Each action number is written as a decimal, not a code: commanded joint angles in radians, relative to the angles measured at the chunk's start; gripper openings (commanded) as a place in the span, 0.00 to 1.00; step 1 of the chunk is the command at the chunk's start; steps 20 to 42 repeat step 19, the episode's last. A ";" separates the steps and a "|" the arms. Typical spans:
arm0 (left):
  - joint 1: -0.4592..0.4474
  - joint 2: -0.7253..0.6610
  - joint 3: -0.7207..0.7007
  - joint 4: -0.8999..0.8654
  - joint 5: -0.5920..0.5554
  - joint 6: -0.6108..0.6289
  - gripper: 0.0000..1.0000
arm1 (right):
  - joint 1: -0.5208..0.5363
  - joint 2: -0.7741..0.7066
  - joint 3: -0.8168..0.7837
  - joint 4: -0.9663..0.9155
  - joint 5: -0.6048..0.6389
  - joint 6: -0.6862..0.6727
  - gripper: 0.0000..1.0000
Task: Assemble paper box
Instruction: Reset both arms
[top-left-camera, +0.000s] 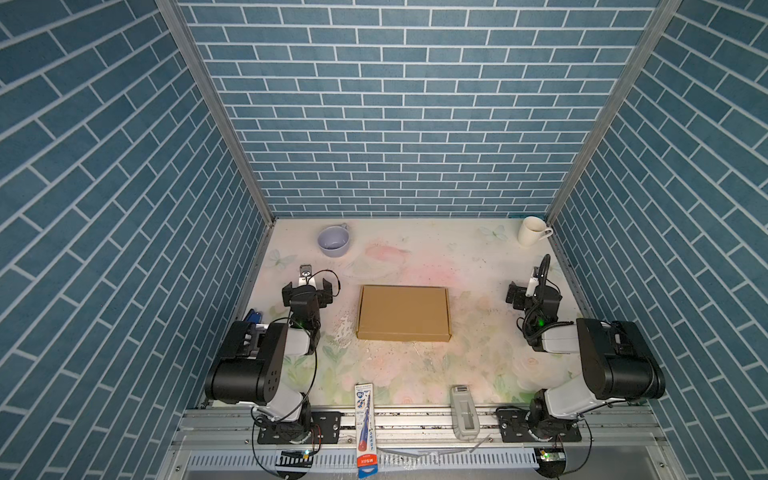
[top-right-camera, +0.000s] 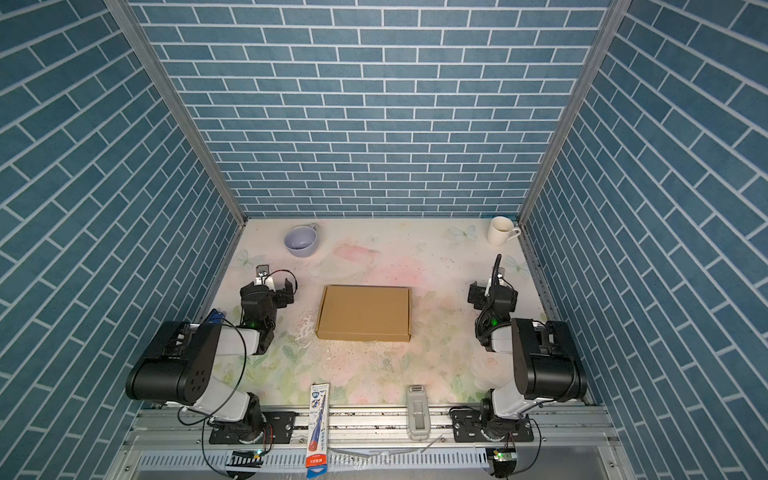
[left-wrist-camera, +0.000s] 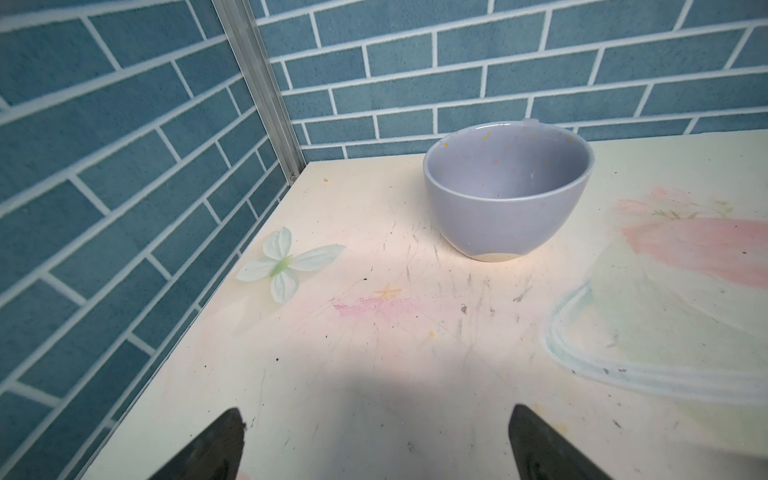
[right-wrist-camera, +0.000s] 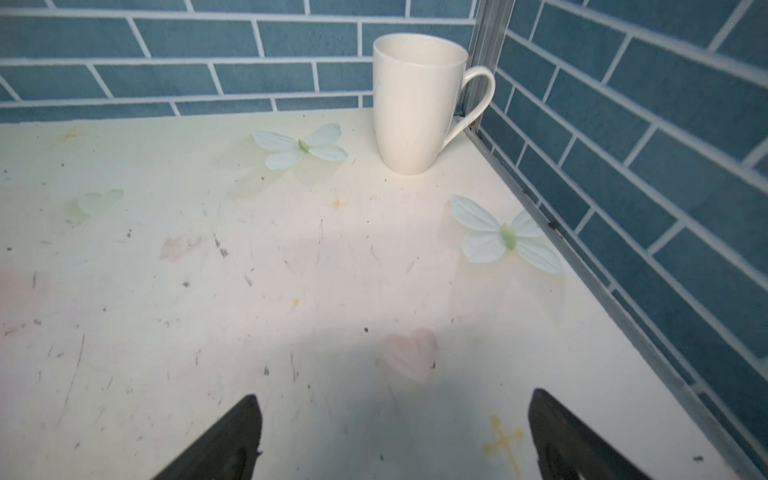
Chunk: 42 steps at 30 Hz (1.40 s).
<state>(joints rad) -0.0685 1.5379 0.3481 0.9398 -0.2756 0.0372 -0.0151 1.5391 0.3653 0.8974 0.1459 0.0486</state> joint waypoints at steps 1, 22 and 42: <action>0.006 -0.006 0.009 -0.012 -0.012 -0.006 1.00 | -0.009 0.003 0.027 -0.028 -0.030 0.016 0.99; 0.007 -0.003 0.010 -0.009 -0.010 -0.007 1.00 | -0.008 -0.001 0.020 -0.020 -0.028 0.010 0.99; 0.007 -0.003 0.010 -0.009 -0.010 -0.007 1.00 | -0.008 -0.001 0.020 -0.020 -0.028 0.010 0.99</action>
